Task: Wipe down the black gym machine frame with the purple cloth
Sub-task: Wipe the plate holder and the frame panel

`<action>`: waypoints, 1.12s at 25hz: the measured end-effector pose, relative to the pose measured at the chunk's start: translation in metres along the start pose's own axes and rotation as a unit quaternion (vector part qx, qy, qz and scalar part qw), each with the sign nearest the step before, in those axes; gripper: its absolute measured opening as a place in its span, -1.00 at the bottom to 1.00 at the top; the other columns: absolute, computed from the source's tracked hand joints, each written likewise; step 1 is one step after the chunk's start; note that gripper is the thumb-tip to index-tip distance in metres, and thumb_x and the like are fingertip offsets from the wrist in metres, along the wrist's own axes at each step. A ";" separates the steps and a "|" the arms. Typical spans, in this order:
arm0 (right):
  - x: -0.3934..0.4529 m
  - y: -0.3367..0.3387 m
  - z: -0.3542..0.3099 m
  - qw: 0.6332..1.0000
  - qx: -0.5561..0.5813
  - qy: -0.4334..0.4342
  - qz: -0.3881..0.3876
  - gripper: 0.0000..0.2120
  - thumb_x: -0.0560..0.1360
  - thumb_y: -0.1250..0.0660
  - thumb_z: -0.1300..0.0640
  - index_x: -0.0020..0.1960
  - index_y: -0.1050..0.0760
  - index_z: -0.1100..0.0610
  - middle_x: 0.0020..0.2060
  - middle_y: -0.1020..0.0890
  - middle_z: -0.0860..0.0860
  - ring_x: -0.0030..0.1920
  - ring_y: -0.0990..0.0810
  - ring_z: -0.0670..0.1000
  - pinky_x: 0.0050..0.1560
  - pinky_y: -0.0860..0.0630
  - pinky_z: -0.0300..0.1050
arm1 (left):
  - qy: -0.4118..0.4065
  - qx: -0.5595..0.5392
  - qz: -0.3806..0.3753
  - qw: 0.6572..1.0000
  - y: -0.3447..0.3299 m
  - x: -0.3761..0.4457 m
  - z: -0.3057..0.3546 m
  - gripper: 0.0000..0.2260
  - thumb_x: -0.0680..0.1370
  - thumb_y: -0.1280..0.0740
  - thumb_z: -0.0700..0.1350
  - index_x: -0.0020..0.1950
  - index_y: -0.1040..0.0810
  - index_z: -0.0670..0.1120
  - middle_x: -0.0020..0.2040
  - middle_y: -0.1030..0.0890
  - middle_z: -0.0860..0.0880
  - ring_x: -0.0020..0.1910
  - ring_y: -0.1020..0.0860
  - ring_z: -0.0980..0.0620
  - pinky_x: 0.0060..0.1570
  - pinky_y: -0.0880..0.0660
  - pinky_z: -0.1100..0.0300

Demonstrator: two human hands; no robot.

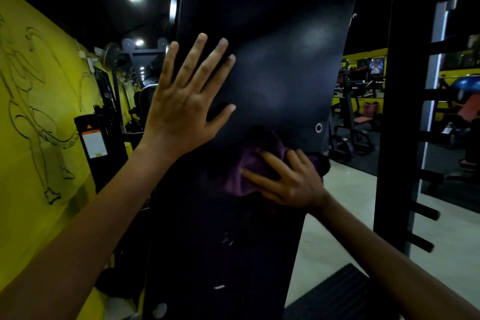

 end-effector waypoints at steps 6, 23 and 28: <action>-0.019 -0.005 0.050 0.863 0.042 -0.495 0.089 -0.56 0.51 -0.24 -0.06 0.37 -0.38 -0.01 0.25 -0.38 0.20 0.14 -0.32 0.14 -0.03 -0.42 -0.03 | 0.006 0.024 -0.026 0.999 -0.002 -0.013 0.006 -0.41 0.59 -0.13 0.18 0.53 -0.20 -0.11 0.54 -0.17 -0.12 0.52 -0.10 -0.16 0.46 0.13 -0.12; -0.091 -0.014 0.034 0.775 0.219 -0.592 0.044 -0.42 0.47 -0.14 -0.17 0.44 -0.29 0.01 0.31 -0.36 0.17 0.31 -0.36 0.13 0.23 -0.36 -0.06 | 0.024 -0.047 0.020 0.998 0.002 -0.013 0.005 -0.35 0.55 -0.22 0.23 0.51 -0.27 -0.13 0.50 -0.26 -0.14 0.50 -0.17 -0.15 0.47 -0.04 -0.16; -0.057 -0.016 0.082 0.774 0.164 -0.605 0.087 -0.50 0.52 -0.22 -0.05 0.44 -0.33 0.01 0.27 -0.39 0.19 0.25 -0.39 0.14 0.10 -0.36 -0.12 | 0.027 -0.067 0.030 0.997 0.002 -0.015 0.005 -0.36 0.54 -0.23 0.22 0.49 -0.28 -0.14 0.49 -0.28 -0.15 0.49 -0.19 -0.14 0.47 -0.05 -0.14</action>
Point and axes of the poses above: each hand's wrist, its own x-axis towards the middle knuckle, its own y-axis out of the back of the hand, z = x × y, the point moved 5 cm from there along x, towards the middle knuckle
